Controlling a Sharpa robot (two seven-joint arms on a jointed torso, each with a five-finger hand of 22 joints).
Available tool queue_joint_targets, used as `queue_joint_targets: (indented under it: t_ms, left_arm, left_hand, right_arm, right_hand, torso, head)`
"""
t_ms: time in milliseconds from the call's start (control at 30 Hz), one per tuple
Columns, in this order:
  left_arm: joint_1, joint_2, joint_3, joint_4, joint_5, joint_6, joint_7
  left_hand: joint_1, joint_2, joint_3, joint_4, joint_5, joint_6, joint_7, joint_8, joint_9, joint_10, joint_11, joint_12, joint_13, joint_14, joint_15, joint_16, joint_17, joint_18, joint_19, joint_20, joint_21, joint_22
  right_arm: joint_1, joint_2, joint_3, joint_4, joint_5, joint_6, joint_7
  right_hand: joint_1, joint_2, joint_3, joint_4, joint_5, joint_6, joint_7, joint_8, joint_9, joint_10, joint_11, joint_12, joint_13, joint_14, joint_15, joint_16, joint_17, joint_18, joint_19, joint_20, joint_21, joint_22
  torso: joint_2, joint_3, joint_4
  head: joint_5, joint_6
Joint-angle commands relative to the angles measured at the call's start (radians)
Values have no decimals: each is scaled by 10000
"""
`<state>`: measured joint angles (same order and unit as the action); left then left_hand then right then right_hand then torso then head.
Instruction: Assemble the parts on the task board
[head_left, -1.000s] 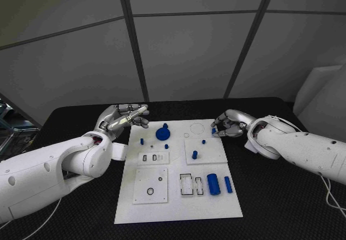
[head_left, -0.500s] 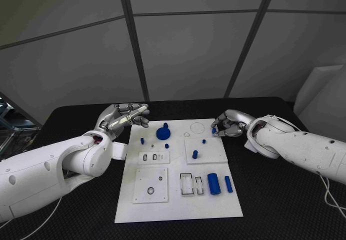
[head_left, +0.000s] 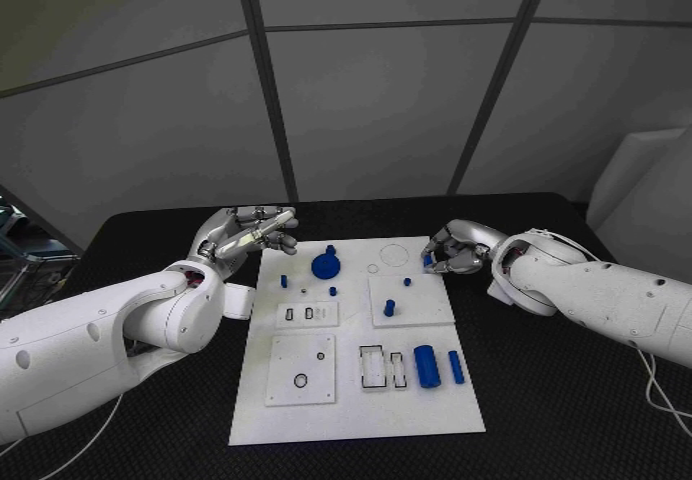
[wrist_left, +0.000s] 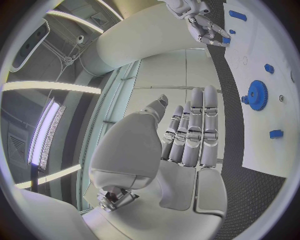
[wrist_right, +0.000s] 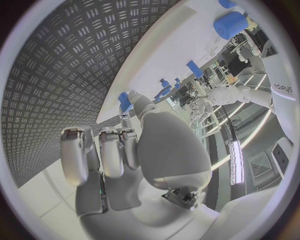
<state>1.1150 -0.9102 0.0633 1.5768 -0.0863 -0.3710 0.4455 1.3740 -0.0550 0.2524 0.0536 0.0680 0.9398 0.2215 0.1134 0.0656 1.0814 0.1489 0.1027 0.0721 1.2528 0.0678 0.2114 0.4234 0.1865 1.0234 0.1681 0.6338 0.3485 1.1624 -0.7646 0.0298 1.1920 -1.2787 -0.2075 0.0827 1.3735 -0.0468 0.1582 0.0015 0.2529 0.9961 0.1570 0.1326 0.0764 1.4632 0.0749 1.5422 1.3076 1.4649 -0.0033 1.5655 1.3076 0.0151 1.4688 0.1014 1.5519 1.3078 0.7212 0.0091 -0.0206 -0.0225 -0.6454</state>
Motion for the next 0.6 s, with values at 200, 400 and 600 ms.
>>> queue_joint_targets:
  t_ms: [200,400,600]
  left_arm:
    - [11,-6,10,14,-3,106,51]
    - [11,-18,10,13,-3,101,48]
    - [11,-20,10,13,-3,110,47]
  left_hand:
    - [53,56,16,-53,-33,-70,1,-47,7,-17,6,-48,11,-20,37,-54,8,-45,-60,3,30,9]
    - [53,56,16,-53,-33,-70,1,-47,7,-17,6,-48,11,-20,37,-54,8,-45,-60,3,30,9]
    - [53,56,16,-53,-33,-70,1,-47,7,-17,6,-48,11,-20,37,-54,8,-45,-60,3,30,9]
  right_arm:
    - [15,38,6,-41,-147,16,-117]
    - [14,29,6,-60,-160,-166,-155]
    - [12,7,7,99,-109,-432,-111]
  right_hand:
    - [16,166,100,17,-49,216,-50,86,28,856,-46,60,2368,1059,10,53,2632,-85,844,63,51,2361]
    - [70,300,215,-2,-39,276,-91,93,23,841,-88,43,2350,1059,-10,53,2632,-100,885,46,82,2424]
    - [189,580,485,-62,-443,468,-180,156,40,820,-171,20,2327,1059,-72,53,2632,-118,934,-8,121,2499]
  torso:
    - [5,5,3]
    - [-1,3,3]
    - [-7,8,-4]
  head:
    - [-5,-35]
    - [-3,-38]
    - [0,-51]
